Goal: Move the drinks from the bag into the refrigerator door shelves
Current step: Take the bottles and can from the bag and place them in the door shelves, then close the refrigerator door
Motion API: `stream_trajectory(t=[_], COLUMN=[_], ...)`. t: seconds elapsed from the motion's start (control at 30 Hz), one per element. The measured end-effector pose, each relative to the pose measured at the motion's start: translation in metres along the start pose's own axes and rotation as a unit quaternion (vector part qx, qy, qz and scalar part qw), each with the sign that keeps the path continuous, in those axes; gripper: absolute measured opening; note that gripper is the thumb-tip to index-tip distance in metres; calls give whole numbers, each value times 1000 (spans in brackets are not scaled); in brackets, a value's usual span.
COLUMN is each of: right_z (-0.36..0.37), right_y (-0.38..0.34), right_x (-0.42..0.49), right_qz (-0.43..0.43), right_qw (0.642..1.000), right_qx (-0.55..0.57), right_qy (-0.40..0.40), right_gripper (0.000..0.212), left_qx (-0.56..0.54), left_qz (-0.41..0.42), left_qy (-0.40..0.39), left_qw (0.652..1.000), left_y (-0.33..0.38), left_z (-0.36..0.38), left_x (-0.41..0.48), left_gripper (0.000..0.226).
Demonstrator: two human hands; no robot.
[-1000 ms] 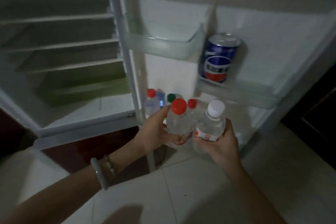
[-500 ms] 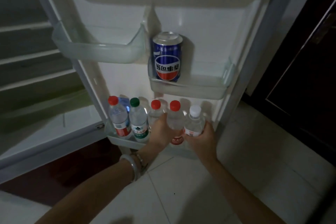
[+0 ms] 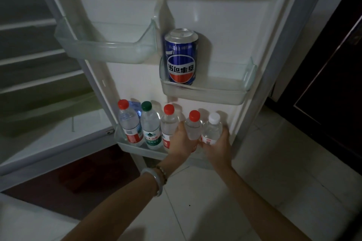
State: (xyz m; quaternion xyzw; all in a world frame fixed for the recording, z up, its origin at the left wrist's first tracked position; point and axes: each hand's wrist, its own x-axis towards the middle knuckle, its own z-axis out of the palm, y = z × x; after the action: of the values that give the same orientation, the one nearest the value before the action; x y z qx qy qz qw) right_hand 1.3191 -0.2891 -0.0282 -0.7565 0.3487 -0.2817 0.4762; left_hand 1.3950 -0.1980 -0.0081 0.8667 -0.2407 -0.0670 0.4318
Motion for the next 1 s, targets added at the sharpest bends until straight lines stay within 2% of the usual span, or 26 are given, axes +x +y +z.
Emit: stream_trajectory(t=[0.2, 0.37, 0.47, 0.5, 0.57, 0.63, 0.7, 0.77, 0.9, 1.0], right_z=[-11, -34, -58, -66, -80, -90, -98, -106, -121, -131], right_y=[-5, -19, -27, -28, -29, -26, -22, -17, -12, -9], right_x=[-1, -14, -26, -29, -34, -37, -39, -41, -46, -51], right_qz=[-17, -113, -140, -155, -184, -207, -209, -194, -181, -169], right_qw=[998, 989, 982, 979, 972, 966, 963, 958, 949, 946], right_qx=[-39, -71, -96, -104, -122, -139, -161, -196, -238, -253], right_qy=[-46, -70, -81, -82, -77, -63, -60, -77, -104, -113], right_gripper=[93, 84, 78, 76, 70, 65, 61, 61, 61, 63], left_qx=[154, 273, 406, 420, 393, 348, 306, 311, 360, 366], left_qz=[9, 62, 102, 98, 106, 187, 269, 307, 282, 269], left_qy=[-102, -81, -103, -103, -94, -116, -168, -213, -251, -252], left_qw=[983, 956, 902, 896, 909, 911, 897, 874, 853, 855], left_y=[4, 13, 12, 10, 10, 6, 2, -1, -5, -6], left_z=[-19, -42, -51, -52, -51, -39, -21, -2, 25, 31], left_x=[1, -5, -20, -25, -34, -40, -48, -57, -64, -64], left_gripper=[66, 50, 34, 31, 26, 24, 34, 45, 62, 62])
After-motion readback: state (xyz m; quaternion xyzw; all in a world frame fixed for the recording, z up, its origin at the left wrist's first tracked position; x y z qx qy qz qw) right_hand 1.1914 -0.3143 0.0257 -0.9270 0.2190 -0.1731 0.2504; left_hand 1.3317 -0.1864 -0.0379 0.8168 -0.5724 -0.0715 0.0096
